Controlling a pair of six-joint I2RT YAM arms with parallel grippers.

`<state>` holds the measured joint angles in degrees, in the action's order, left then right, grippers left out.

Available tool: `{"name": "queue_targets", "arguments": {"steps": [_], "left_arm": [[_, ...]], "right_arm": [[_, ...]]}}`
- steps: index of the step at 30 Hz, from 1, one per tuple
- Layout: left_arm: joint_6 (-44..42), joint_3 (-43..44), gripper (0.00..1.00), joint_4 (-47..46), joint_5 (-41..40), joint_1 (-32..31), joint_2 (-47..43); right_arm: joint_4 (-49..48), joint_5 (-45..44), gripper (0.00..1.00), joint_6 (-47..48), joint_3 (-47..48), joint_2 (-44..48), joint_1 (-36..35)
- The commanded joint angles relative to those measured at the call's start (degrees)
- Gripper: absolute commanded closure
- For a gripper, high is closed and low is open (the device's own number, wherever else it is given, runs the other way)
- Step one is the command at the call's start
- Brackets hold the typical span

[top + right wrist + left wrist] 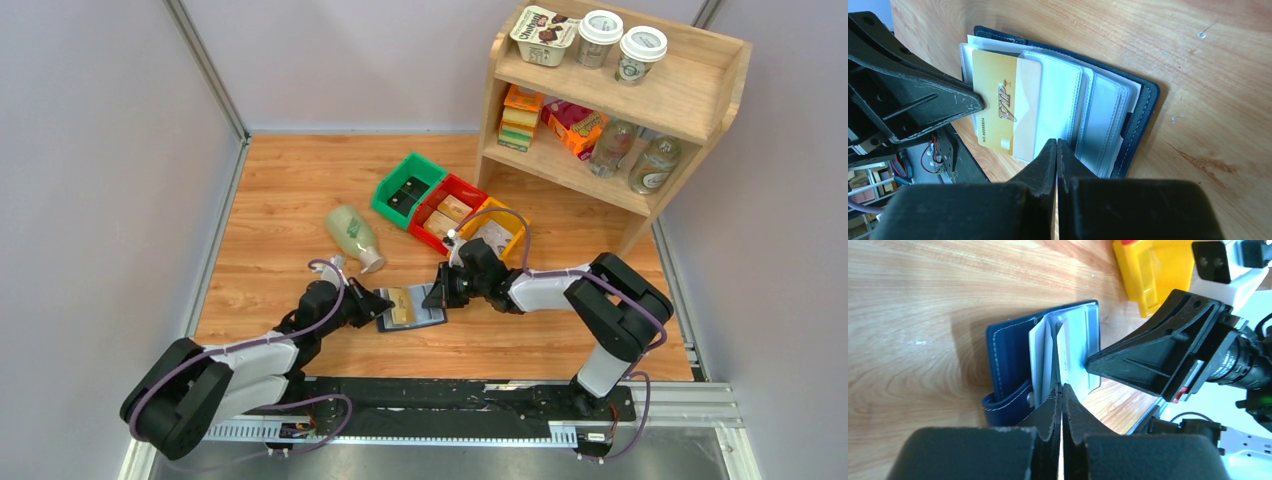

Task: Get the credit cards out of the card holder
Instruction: Remove the credit card from the card holder, then place the credit card in the storage box.

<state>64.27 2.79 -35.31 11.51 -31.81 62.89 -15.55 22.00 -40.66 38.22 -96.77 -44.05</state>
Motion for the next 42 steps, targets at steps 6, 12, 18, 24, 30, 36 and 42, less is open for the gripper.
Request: {"name": "queue_targets", "arguments": {"steps": [6, 12, 18, 24, 30, 36, 42], "left_arm": [[-3.8, 2.1, 1.00, 7.4, 0.8, 0.3, -0.3], [-7.3, 5.8, 1.00, 21.4, -3.1, 0.3, -8.2], [-11.0, 8.9, 1.00, 33.7, -6.0, 0.3, -17.1], [-14.7, 11.2, 1.00, 38.4, -4.9, 0.3, -19.8], [-24.7, 16.5, 1.00, 40.9, -1.1, 0.2, -22.8], [-35.3, 24.9, 1.00, 43.0, 10.3, 0.2, -20.8], [-45.6, 31.8, 1.00, 44.8, 24.1, 0.3, -17.2]], "right_arm": [[12.9, -5.7, 1.00, 4.2, -1.7, -5.6, 0.5], [14.2, -6.0, 1.00, 4.6, -1.0, -4.6, 0.5], [18.9, -7.3, 0.98, 6.5, 1.9, -1.3, 0.5], [23.5, -7.3, 0.80, 9.5, 5.9, 3.0, 0.5], [26.6, -3.2, 0.50, 20.7, 10.6, 12.4, 0.4], [36.1, 4.1, 0.07, 40.4, 17.1, 22.2, 0.7], [49.4, 14.2, 0.06, 54.4, 26.4, 24.9, 1.8]]}}
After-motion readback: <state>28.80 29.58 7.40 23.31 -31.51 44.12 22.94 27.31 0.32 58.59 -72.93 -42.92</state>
